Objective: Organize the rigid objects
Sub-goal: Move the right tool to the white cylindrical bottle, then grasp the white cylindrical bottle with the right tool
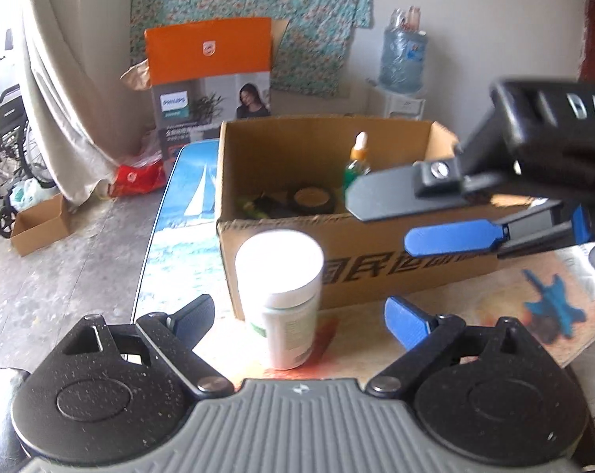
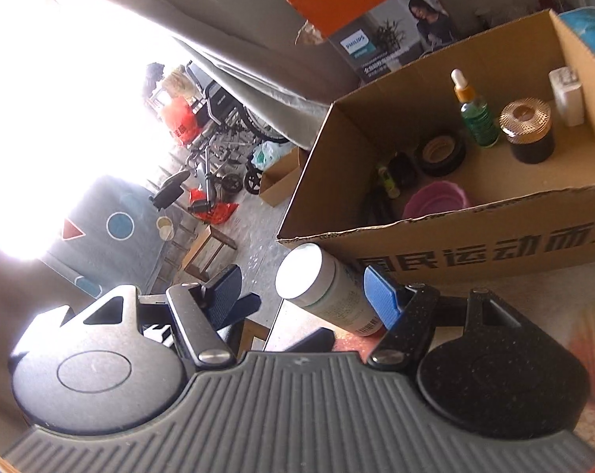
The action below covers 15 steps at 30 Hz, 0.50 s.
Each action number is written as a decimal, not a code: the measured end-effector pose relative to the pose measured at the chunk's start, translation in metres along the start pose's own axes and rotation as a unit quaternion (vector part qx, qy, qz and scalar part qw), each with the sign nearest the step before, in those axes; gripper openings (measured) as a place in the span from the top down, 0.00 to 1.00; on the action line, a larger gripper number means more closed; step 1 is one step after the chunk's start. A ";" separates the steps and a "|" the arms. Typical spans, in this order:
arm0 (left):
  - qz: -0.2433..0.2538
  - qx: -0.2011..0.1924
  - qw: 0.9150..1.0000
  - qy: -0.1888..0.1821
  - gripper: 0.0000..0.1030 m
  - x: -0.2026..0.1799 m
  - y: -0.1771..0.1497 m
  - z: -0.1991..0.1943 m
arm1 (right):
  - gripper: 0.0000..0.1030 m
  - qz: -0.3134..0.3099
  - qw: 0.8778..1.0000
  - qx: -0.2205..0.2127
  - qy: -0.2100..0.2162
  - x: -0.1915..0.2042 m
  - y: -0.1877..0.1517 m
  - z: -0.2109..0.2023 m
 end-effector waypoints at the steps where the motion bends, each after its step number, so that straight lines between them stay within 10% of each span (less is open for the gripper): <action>1: -0.001 0.004 1.000 0.000 0.12 0.001 -0.001 0.005 | 0.33 0.003 1.000 0.004 -0.003 -0.001 0.001 0.007; 15: -0.010 0.046 0.999 0.001 0.38 0.012 -0.009 0.047 | 0.44 0.017 0.999 0.041 -0.018 -0.011 0.010 0.065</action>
Point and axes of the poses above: each gripper's, at about its wrist camera, not at the fingertips, and z roughly the way its jaws point, x to its left, y to its top, the point moved 8 cm from there along z, roughly the way its jaws point, and after that the axes turned 11 degrees about z, right-handed, at the moved point
